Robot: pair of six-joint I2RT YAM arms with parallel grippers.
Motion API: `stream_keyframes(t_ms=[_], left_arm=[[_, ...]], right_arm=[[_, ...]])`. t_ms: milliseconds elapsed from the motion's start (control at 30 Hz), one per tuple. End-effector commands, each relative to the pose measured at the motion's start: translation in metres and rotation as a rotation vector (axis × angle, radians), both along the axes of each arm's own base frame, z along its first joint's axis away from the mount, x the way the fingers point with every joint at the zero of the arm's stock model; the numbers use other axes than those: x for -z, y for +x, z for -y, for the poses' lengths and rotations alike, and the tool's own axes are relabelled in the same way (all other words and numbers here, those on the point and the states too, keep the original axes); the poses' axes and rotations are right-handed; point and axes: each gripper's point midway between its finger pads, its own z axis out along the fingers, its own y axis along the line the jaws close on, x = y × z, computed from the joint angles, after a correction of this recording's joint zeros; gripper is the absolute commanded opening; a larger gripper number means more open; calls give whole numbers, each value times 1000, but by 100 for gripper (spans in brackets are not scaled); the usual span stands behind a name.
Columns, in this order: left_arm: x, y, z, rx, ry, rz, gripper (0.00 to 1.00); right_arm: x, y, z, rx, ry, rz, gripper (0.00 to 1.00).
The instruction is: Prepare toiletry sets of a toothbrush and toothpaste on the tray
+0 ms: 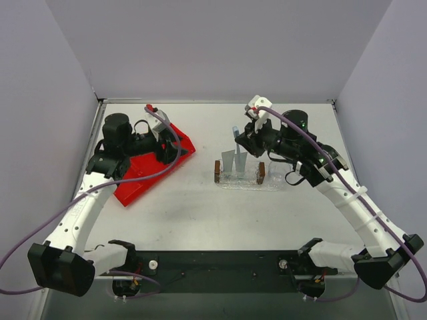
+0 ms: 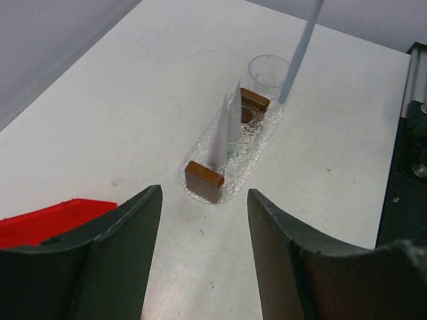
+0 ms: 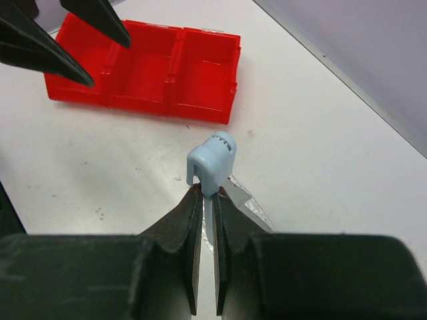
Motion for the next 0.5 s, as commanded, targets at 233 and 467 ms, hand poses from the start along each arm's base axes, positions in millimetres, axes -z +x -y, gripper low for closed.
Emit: stream_keyframes(t_ms=[233,467], left_arm=[[-13,22,-55,-299,48,54,64],[0,28,-84,-392,63,32,64]], right_arm=[[7,12,40,149,82,202,0],[21,21,53,219,88,238,0]])
